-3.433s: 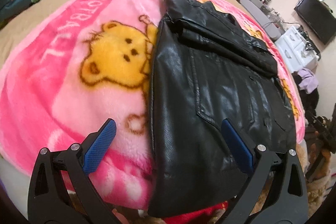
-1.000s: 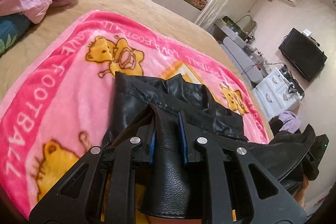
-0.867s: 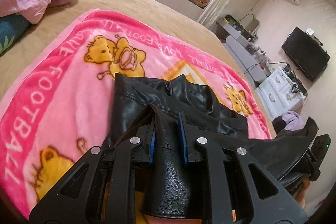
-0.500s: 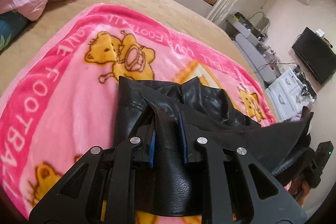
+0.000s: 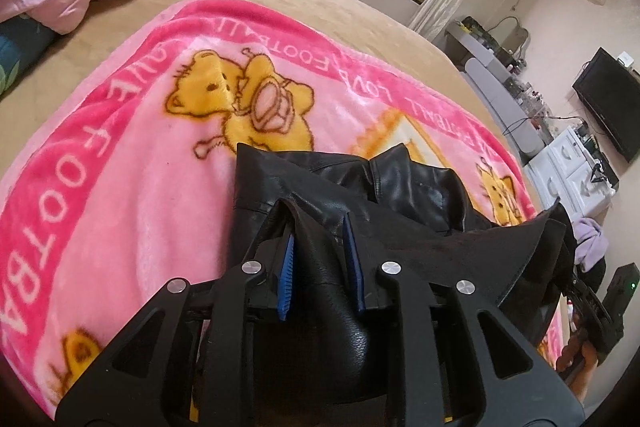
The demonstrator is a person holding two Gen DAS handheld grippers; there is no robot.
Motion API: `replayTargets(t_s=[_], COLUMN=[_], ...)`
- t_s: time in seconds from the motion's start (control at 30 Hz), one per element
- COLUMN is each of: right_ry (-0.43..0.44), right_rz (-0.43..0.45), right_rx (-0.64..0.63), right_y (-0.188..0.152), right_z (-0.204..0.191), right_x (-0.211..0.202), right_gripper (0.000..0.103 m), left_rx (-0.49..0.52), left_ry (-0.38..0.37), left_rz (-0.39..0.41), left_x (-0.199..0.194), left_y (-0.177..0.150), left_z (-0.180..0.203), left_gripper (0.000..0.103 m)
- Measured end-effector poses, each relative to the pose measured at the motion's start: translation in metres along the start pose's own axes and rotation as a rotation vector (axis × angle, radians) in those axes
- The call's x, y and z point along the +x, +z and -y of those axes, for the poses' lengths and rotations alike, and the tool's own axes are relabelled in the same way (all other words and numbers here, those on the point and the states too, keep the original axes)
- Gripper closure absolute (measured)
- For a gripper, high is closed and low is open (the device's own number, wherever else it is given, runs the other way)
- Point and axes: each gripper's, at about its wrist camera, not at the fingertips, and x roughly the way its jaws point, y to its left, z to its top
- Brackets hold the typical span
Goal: Fold large clothes
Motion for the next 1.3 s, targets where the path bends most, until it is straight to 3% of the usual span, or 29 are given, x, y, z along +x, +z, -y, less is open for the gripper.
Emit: replayTargets(t_s=[0.27, 0.37, 0.43, 0.73, 0.8, 0.9, 1.03, 1.2, 1.3], right_ry=[-0.012, 0.004, 0.005, 0.013, 0.005, -0.035, -0.122, -0.173, -0.198], right_rz=[-0.024, -0.026, -0.021, 0.038, 0.048, 0.042, -0.003, -0.068, -0.095], right_rx=[-0.001, 0.002, -0.003, -0.051, -0.071, -0.110, -0.155, -0.202, -0.235], right_y=[-0.003, -0.005, -0.005, -0.003, -0.003, -0.004, -0.005, -0.003, -0.001], right_z=[0.003, 0.002, 0.001, -0.006, -0.009, -0.013, -0.012, -0.007, -0.007], right_x=[0.011, 0.012, 0.012, -0.002, -0.004, -0.002, 0.010, 0.031, 0.047], right_gripper=[0.082, 0.072, 0.057, 0.032, 0.030, 0.030, 0.030, 0.030, 0.034], left_rx=[0.015, 0.015, 0.013, -0.034, -0.026, -0.009, 0.049, 0.169, 0.249], left_ry=[0.003, -0.003, -0.014, -0.078, -0.061, -0.031, 0.007, 0.078, 0.119], left_rz=[-0.006, -0.004, -0.004, 0.057, 0.114, 0.136, 0.074, 0.002, 0.007], left_x=[0.004, 0.004, 0.004, -0.011, -0.024, -0.031, -0.019, 0.011, 0.022], left_y=[-0.002, -0.002, -0.002, 0.004, 0.008, 0.013, 0.013, 0.002, -0.007], left_z=[0.001, 0.002, 0.003, 0.001, 0.000, -0.003, -0.005, 0.008, 0.019], left_gripper=[0.083, 0.079, 0.075, 0.058, 0.056, 0.053, 0.043, 0.043, 0.043])
